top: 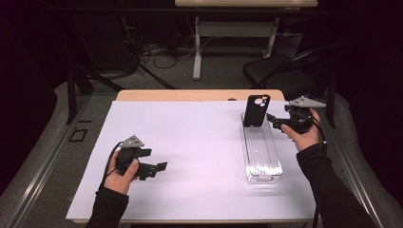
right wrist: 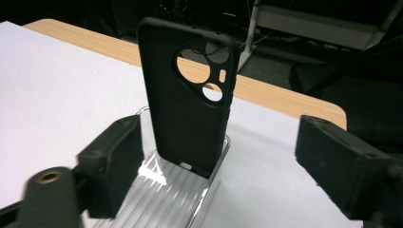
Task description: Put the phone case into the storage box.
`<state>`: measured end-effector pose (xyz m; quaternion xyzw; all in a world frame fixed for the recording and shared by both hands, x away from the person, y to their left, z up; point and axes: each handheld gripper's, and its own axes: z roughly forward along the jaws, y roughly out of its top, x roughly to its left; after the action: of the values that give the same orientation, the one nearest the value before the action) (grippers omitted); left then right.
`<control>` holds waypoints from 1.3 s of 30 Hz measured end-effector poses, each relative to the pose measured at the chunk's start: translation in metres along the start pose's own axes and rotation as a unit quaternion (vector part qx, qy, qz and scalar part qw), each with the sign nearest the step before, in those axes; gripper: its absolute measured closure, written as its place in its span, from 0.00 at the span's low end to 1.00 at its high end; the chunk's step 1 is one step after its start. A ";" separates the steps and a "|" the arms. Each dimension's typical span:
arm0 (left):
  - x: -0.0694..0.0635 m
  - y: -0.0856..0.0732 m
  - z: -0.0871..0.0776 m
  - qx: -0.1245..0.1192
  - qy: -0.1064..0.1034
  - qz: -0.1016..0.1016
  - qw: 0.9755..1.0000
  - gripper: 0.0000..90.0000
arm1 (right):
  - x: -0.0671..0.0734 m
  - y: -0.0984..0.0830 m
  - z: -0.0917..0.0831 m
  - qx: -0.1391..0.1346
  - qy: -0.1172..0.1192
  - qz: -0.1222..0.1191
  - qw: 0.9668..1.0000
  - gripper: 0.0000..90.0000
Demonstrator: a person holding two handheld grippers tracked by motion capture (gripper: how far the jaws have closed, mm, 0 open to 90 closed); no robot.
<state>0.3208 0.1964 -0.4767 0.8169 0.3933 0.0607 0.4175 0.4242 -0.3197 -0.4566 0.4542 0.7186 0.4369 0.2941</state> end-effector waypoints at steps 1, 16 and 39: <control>0.000 0.000 -0.001 -0.001 0.000 0.002 1.000 0.15 | 0.000 0.001 -0.001 0.001 0.002 0.003 1.000 0.17; 0.000 0.002 -0.003 -0.021 0.001 -0.007 1.000 0.15 | 0.015 0.008 -0.017 0.015 0.027 0.018 0.999 0.07; -0.004 0.005 -0.008 -0.040 -0.014 0.005 0.999 0.15 | 0.107 -0.030 -0.064 0.003 0.076 -0.042 0.996 0.00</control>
<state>0.3175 0.1967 -0.4673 0.8019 0.3808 0.0670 0.4554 0.3152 -0.2517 -0.4573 0.3896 0.7589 0.4551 0.2552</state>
